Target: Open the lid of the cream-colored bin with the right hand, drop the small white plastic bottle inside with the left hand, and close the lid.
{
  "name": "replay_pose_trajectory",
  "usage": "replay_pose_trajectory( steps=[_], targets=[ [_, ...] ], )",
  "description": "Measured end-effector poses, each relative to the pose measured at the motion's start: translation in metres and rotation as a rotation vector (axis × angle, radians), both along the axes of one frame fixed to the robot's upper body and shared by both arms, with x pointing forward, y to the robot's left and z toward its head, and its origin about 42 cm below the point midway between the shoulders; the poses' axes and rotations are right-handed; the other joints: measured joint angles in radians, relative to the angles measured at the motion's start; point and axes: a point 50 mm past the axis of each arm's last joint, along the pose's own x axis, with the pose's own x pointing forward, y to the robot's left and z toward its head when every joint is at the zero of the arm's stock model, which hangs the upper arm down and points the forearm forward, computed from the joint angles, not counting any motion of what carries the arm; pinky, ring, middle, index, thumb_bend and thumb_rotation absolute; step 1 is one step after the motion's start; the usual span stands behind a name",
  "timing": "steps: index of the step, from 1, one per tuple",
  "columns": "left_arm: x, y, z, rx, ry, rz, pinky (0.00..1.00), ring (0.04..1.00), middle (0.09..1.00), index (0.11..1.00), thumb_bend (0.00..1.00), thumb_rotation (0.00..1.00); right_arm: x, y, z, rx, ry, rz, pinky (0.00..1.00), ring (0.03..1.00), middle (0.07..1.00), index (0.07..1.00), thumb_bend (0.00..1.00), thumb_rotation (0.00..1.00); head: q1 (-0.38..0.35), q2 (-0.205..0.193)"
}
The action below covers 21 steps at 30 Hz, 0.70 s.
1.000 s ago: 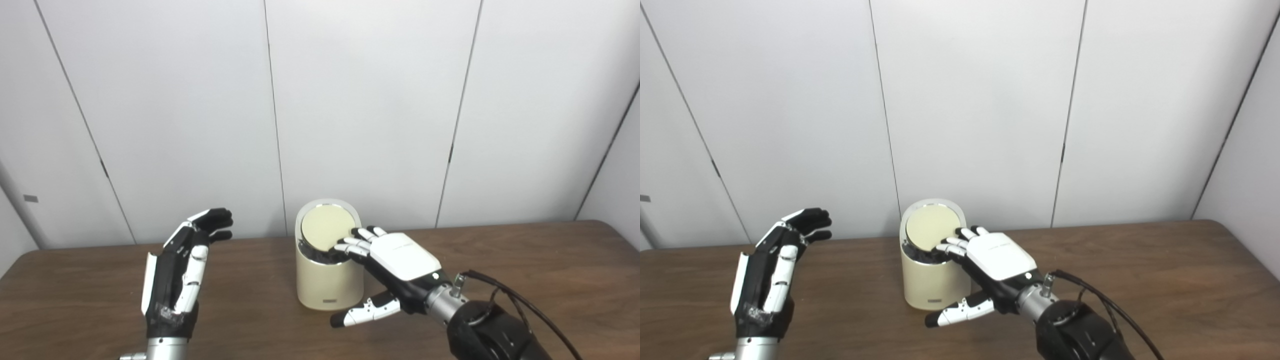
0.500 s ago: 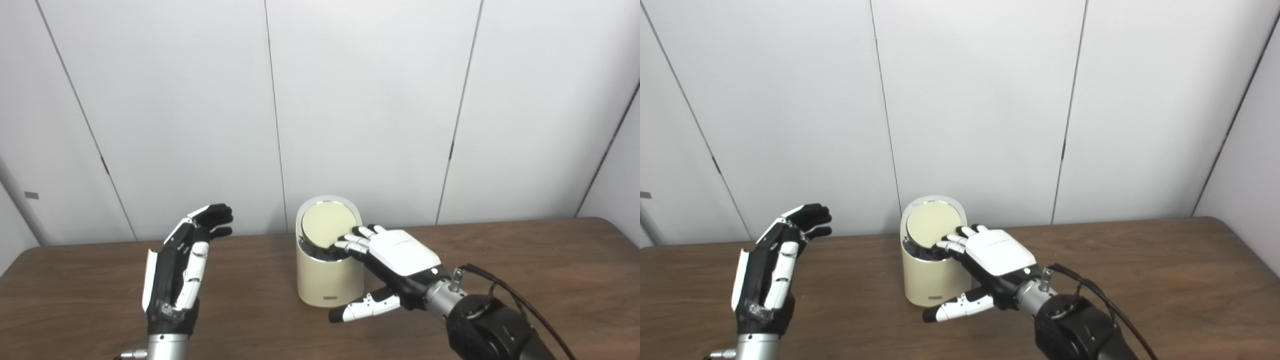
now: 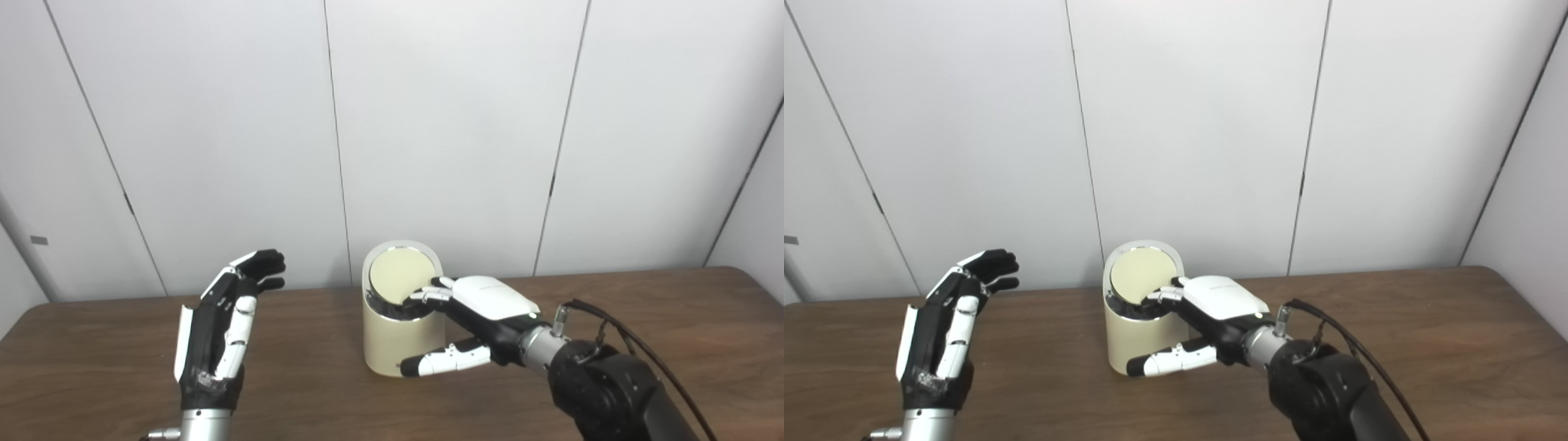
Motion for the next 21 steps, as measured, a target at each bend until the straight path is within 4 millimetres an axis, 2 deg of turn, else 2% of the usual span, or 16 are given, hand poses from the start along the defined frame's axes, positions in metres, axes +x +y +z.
replay_pose_trajectory(
  steps=[12, 15, 16, 21],
  targets=[
    [0.0, 0.0, 0.001, 0.0, 0.001, 0.0, 0.69, 0.74, 0.739, 0.713, 0.34, 0.68, 0.005, -0.012, 0.009, 0.045, 0.095, 0.015, 1.0, 1.0, 0.902, 0.855, 0.91, 0.94, 0.002, 0.002],
    [0.0, 0.0, 0.001, 0.0, 0.001, -0.001, 0.69, 0.743, 0.741, 0.714, 0.34, 0.68, 0.004, -0.014, 0.007, 0.062, 0.106, 0.02, 1.0, 0.999, 0.907, 0.869, 0.91, 0.92, 0.006, 0.0],
    [0.0, 0.0, 0.001, 0.0, 0.001, -0.001, 0.69, 0.742, 0.74, 0.713, 0.34, 0.69, 0.003, -0.014, 0.006, 0.074, 0.1, 0.018, 1.0, 0.985, 0.903, 0.872, 0.9, 0.88, 0.005, -0.002],
    [0.0, 0.0, 0.001, 0.001, 0.001, 0.0, 0.69, 0.743, 0.74, 0.713, 0.33, 0.69, -0.008, -0.022, -0.016, 0.189, 0.025, -0.004, 1.0, 0.97, 0.92, 0.896, 0.87, 0.81, 0.005, -0.003]
  ],
)
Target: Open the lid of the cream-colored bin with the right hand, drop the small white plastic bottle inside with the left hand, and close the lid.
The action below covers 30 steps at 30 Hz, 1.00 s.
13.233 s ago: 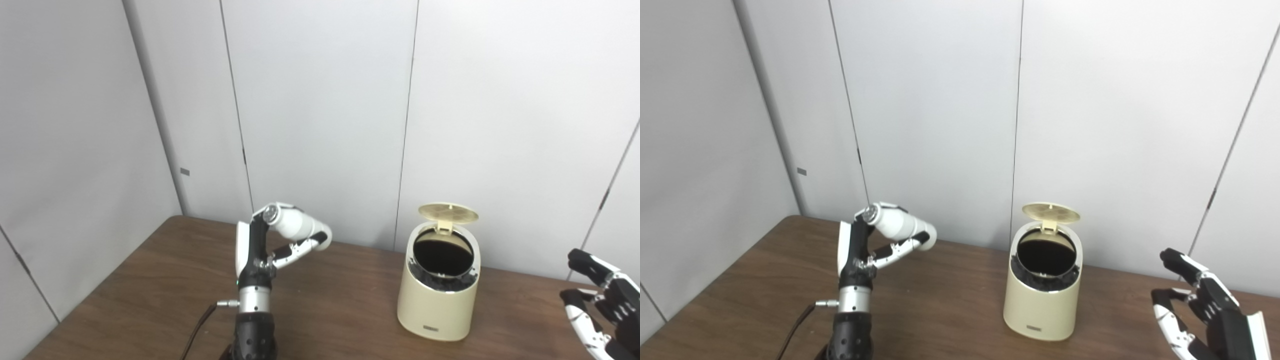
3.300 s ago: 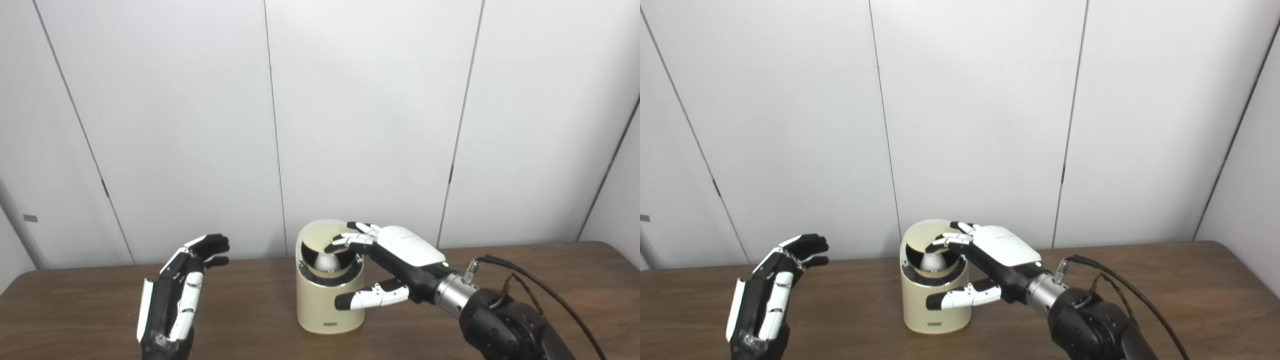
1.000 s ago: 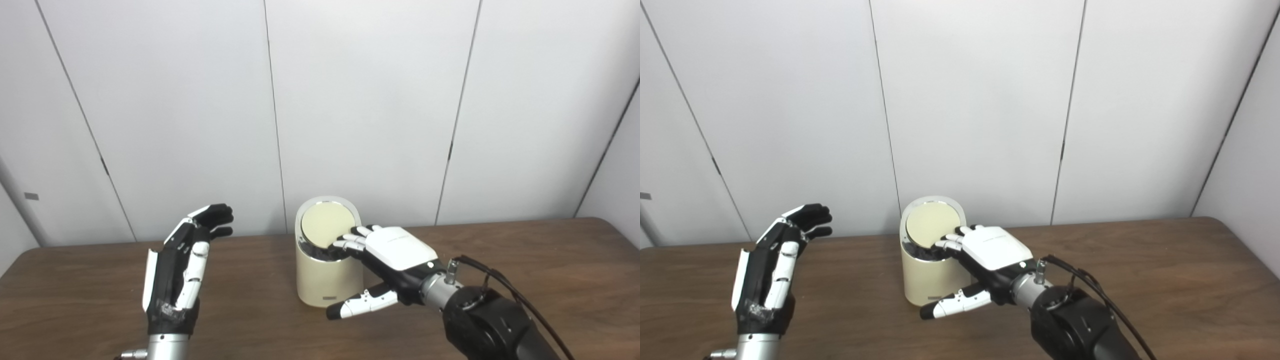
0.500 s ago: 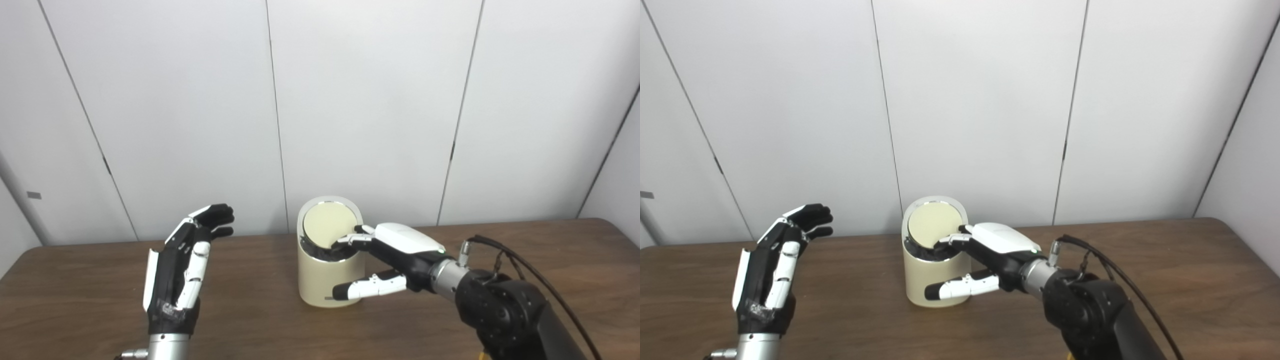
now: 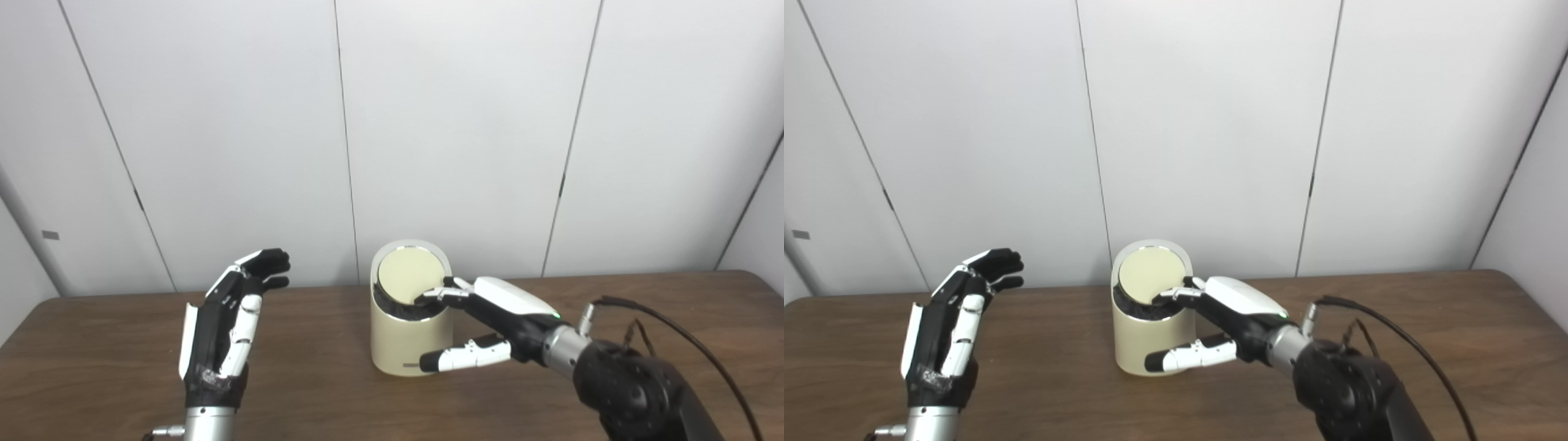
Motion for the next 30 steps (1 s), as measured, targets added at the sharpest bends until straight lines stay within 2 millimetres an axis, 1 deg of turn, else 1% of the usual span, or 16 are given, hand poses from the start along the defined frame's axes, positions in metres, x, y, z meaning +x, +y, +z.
replay_pose_trajectory(
  steps=[3, 5, 11, 15, 19, 27, 30],
  targets=[
    [0.0, 0.0, 0.0, 0.0, 0.0, -0.001, 0.69, 0.742, 0.741, 0.714, 0.32, 0.69, -0.005, -0.001, -0.013, 0.047, -0.03, -0.005, 1.0, 0.99, 0.944, 0.92, 0.85, 0.81, 0.0, 0.0],
    [0.0, -0.001, 0.0, 0.0, 0.0, -0.002, 0.69, 0.741, 0.74, 0.713, 0.32, 0.68, -0.006, -0.003, -0.019, 0.066, -0.034, -0.018, 1.0, 0.998, 0.959, 0.94, 0.83, 0.81, 0.002, -0.002],
    [0.0, -0.001, 0.0, 0.0, 0.0, -0.001, 0.69, 0.739, 0.739, 0.713, 0.33, 0.68, -0.003, -0.004, -0.024, 0.081, -0.045, -0.024, 1.0, 1.0, 0.985, 0.973, 0.8, 0.83, 0.005, -0.005],
    [0.0, -0.001, 0.0, 0.004, 0.0, 0.001, 0.69, 0.741, 0.74, 0.715, 0.33, 0.68, -0.002, -0.004, -0.025, 0.086, -0.044, -0.025, 1.0, 1.0, 0.982, 0.986, 0.78, 0.83, 0.005, -0.008],
    [0.0, -0.001, 0.0, 0.005, 0.0, 0.003, 0.69, 0.744, 0.744, 0.72, 0.33, 0.69, -0.002, -0.004, -0.025, 0.086, -0.05, -0.03, 1.0, 1.0, 0.965, 1.0, 0.79, 0.81, 0.006, -0.009],
    [0.0, -0.002, 0.0, 0.001, 0.001, 0.005, 0.69, 0.743, 0.744, 0.718, 0.33, 0.69, 0.001, -0.003, -0.02, 0.079, -0.068, -0.041, 1.0, 0.992, 0.947, 1.0, 0.79, 0.8, 0.008, -0.009],
    [0.0, -0.002, 0.0, 0.0, 0.0, 0.006, 0.69, 0.741, 0.743, 0.717, 0.33, 0.69, 0.002, -0.003, -0.019, 0.088, -0.076, -0.05, 0.99, 0.984, 0.925, 1.0, 0.8, 0.79, 0.006, -0.012]
  ],
)
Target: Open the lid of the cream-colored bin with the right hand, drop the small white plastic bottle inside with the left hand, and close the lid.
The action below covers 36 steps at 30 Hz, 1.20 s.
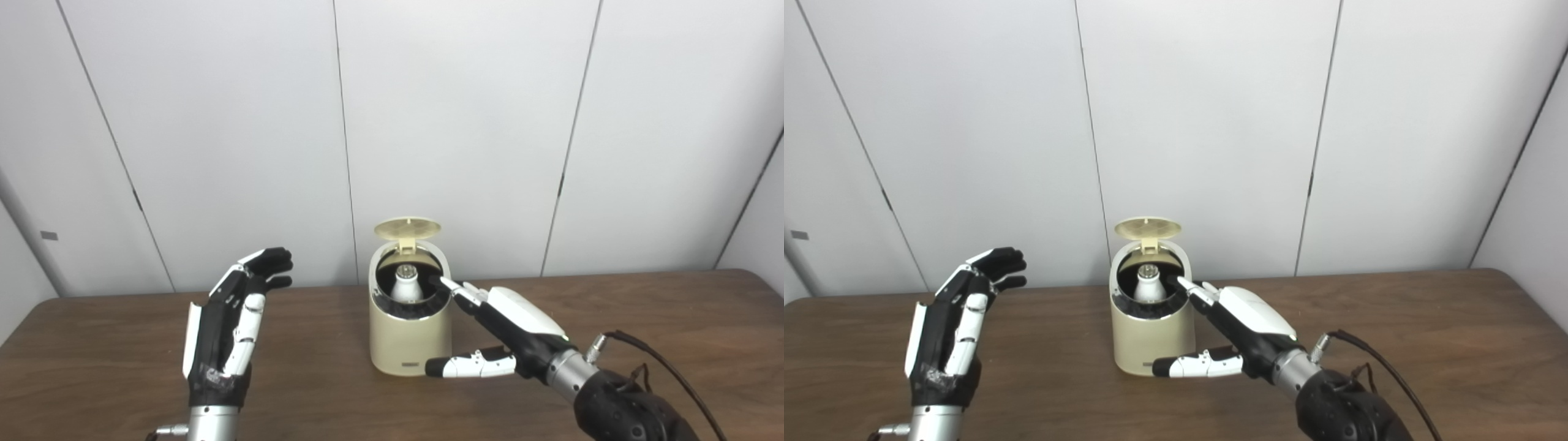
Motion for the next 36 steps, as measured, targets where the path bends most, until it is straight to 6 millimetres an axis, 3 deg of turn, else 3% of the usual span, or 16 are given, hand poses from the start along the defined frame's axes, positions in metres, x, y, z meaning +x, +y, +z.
replay_pose_trajectory(
  steps=[8, 16, 26, 36],
  targets=[
    [0.0, -0.001, 0.0, 0.001, 0.0, -0.001, 0.69, 0.744, 0.745, 0.719, 0.33, 0.69, 0.004, 0.001, -0.006, 0.079, -0.053, -0.063, 0.91, 0.994, 0.997, 1.0, 0.8, 0.82, 0.002, -0.002],
    [0.0, 0.0, 0.0, 0.0, 0.0, 0.001, 0.69, 0.743, 0.743, 0.719, 0.33, 0.69, 0.009, -0.005, -0.004, 0.103, -0.181, -0.126, 0.92, 1.0, 1.0, 1.0, 0.83, 0.85, 0.005, -0.006],
    [0.0, 0.0, 0.0, -0.001, -0.001, 0.004, 0.69, 0.743, 0.742, 0.716, 0.33, 0.69, 0.026, 0.004, 0.031, 0.149, -0.336, -0.148, 1.0, 1.0, 1.0, 1.0, 0.86, 0.85, 0.005, -0.014],
    [0.0, 0.0, 0.0, -0.002, -0.001, 0.008, 0.68, 0.74, 0.742, 0.719, 0.33, 0.68, 0.041, 0.02, 0.065, 0.127, -0.436, -0.12, 0.98, 1.0, 1.0, 1.0, 0.87, 0.87, 0.006, -0.018]
  ],
)
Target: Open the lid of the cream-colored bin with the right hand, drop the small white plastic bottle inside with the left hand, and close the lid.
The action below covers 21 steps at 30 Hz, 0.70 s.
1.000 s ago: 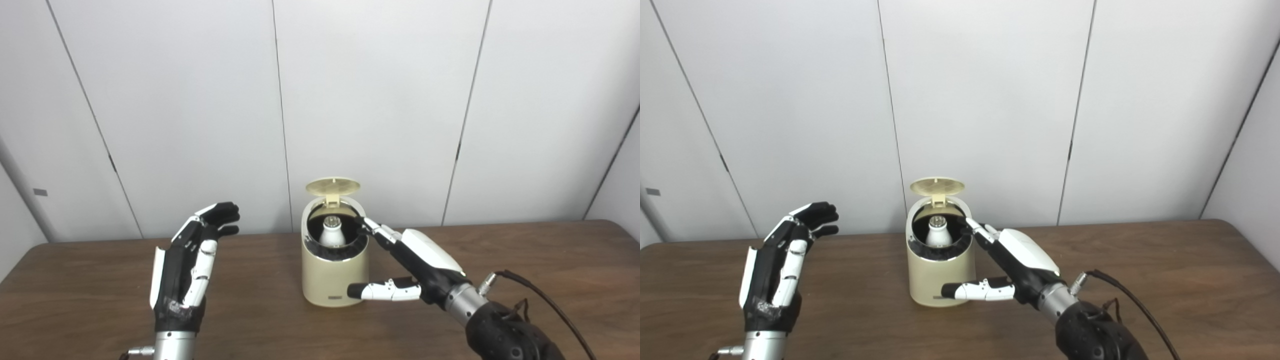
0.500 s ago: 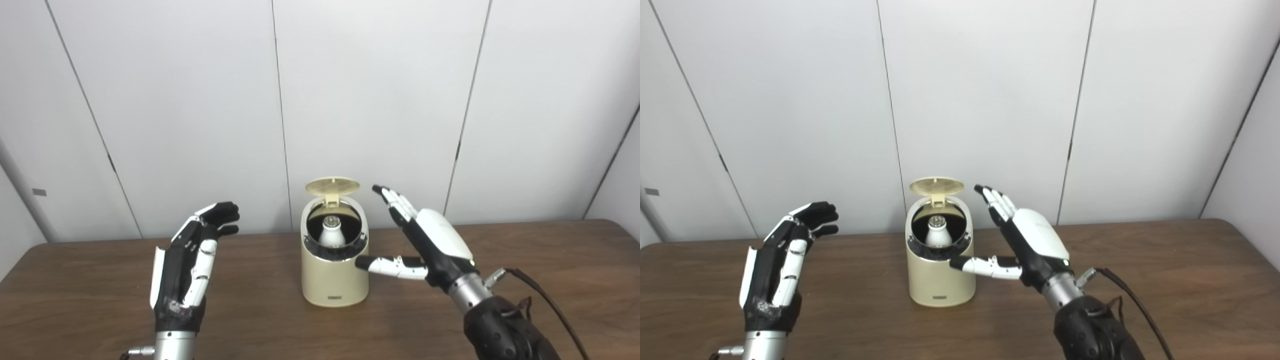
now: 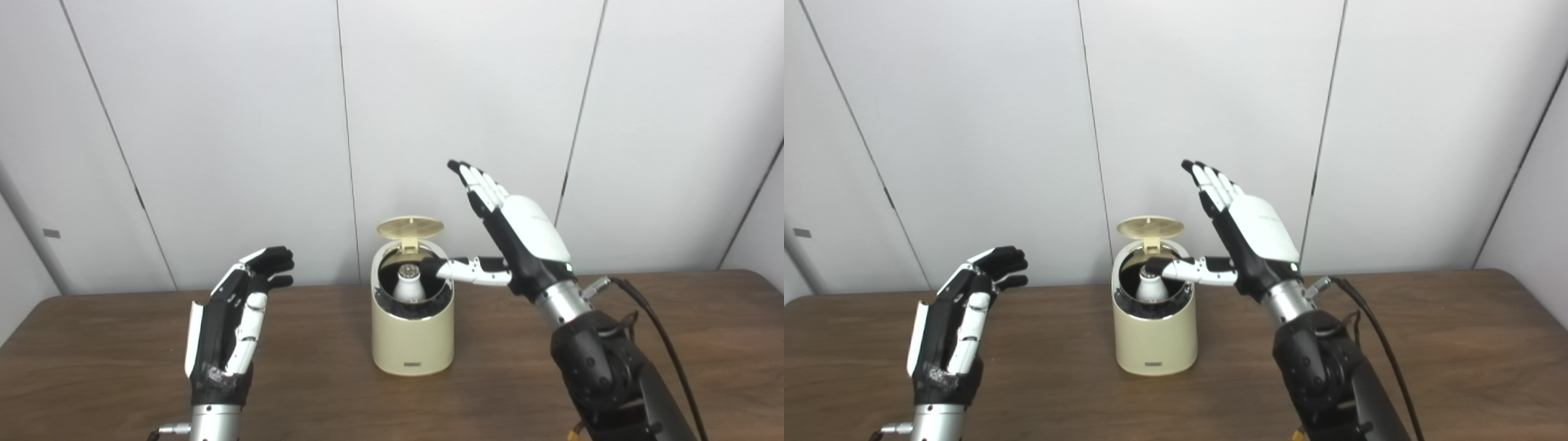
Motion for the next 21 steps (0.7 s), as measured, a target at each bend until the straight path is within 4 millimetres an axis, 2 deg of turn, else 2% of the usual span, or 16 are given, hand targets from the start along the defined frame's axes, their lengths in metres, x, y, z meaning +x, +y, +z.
replay_pose_trajectory(
  steps=[9, 15, 21],
  targets=[
    [0.0, -0.001, 0.0, 0.009, -0.002, 0.008, 0.68, 0.74, 0.738, 0.717, 0.33, 0.68, 0.008, 0.021, 0.022, -0.188, 0.031, 0.07, 1.0, 1.0, 0.968, 0.965, 0.88, 0.92, 0.009, 0.0],
    [0.0, -0.003, 0.0, 0.008, -0.002, 0.008, 0.68, 0.739, 0.739, 0.718, 0.33, 0.68, 0.011, 0.03, 0.023, -0.338, 0.126, 0.101, 1.0, 1.0, 0.945, 0.942, 0.91, 0.96, 0.014, 0.003],
    [0.0, -0.004, 0.0, 0.005, -0.002, 0.008, 0.68, 0.737, 0.737, 0.713, 0.33, 0.7, 0.013, 0.037, 0.026, -0.485, 0.203, 0.096, 1.0, 0.99, 0.914, 0.894, 0.93, 0.93, 0.015, 0.003]
  ],
)
